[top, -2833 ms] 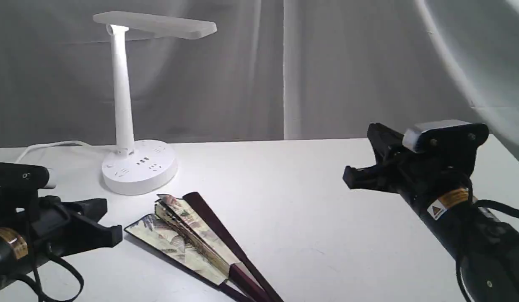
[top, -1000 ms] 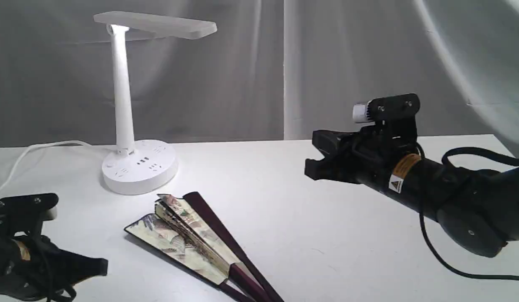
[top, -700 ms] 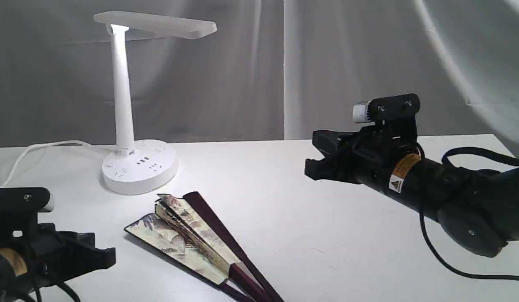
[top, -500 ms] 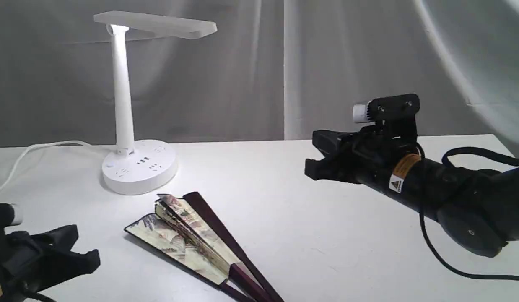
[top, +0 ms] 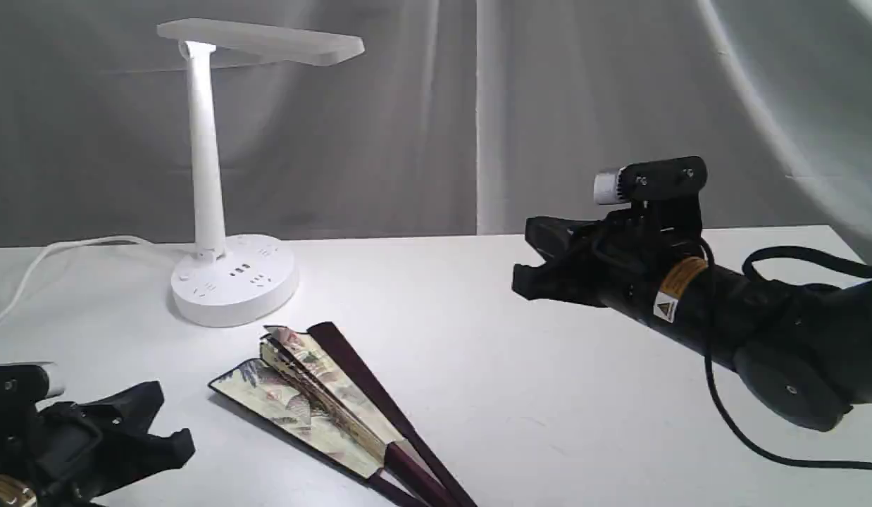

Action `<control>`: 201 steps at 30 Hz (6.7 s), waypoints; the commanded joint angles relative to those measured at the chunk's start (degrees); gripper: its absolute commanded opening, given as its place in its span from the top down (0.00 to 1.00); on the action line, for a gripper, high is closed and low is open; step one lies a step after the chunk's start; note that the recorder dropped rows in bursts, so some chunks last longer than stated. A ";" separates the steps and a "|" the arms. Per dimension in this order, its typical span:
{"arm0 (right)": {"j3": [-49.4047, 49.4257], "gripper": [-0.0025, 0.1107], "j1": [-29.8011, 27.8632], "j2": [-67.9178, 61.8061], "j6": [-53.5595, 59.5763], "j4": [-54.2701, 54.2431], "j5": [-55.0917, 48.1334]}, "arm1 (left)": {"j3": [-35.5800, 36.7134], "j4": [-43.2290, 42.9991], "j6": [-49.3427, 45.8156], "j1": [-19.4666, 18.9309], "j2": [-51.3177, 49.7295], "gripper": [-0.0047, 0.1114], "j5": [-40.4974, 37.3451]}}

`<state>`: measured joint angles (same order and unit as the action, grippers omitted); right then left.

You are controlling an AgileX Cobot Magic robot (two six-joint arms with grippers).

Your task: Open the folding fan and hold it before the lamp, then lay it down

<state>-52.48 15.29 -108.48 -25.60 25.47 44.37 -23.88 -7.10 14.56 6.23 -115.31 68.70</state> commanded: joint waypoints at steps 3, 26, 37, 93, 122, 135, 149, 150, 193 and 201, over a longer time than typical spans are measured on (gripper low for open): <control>-0.50 0.98 0.13 0.07 -0.13 -0.20 0.39 | -2.86 -9.66 1.98 -0.22 -1.42 0.96 1.26; -23.83 0.98 0.13 -19.72 -51.29 58.39 -2.19 | -9.12 -36.26 1.87 -0.33 -1.42 0.96 -6.26; -26.26 0.98 0.13 -19.86 -61.92 68.30 -2.59 | -9.12 -36.27 1.44 -0.33 -1.42 0.96 -6.26; -29.65 0.75 9.19 -25.10 -84.03 74.48 -9.26 | -9.12 -35.71 1.39 -0.33 -1.42 0.96 -7.12; -29.65 0.98 8.28 -19.15 -88.44 74.48 -0.13 | -9.12 -37.21 4.06 -0.33 -1.42 0.96 -6.88; -29.65 0.98 -1.63 -19.15 -93.91 57.59 15.20 | -9.12 -39.14 7.27 -0.33 -1.42 0.96 -4.07; -29.65 0.98 -2.08 -19.15 -93.91 48.42 24.21 | -10.04 -30.08 55.26 -0.33 -1.42 0.93 -4.32; -29.65 0.98 -2.08 -19.27 -93.91 48.31 24.21 | -10.32 -30.30 57.83 -0.33 -1.42 0.92 -4.32; -29.65 0.98 -1.96 -19.93 -93.91 47.30 22.66 | -17.72 -22.09 78.94 -0.32 -1.42 0.24 1.26; -29.65 0.98 -1.96 -19.93 -93.91 48.65 25.60 | -19.74 -17.41 74.84 -0.32 -1.81 0.25 1.26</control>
<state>-82.29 13.58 -128.52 -119.75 74.14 68.21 -42.72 -25.65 90.84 6.01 -117.09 69.06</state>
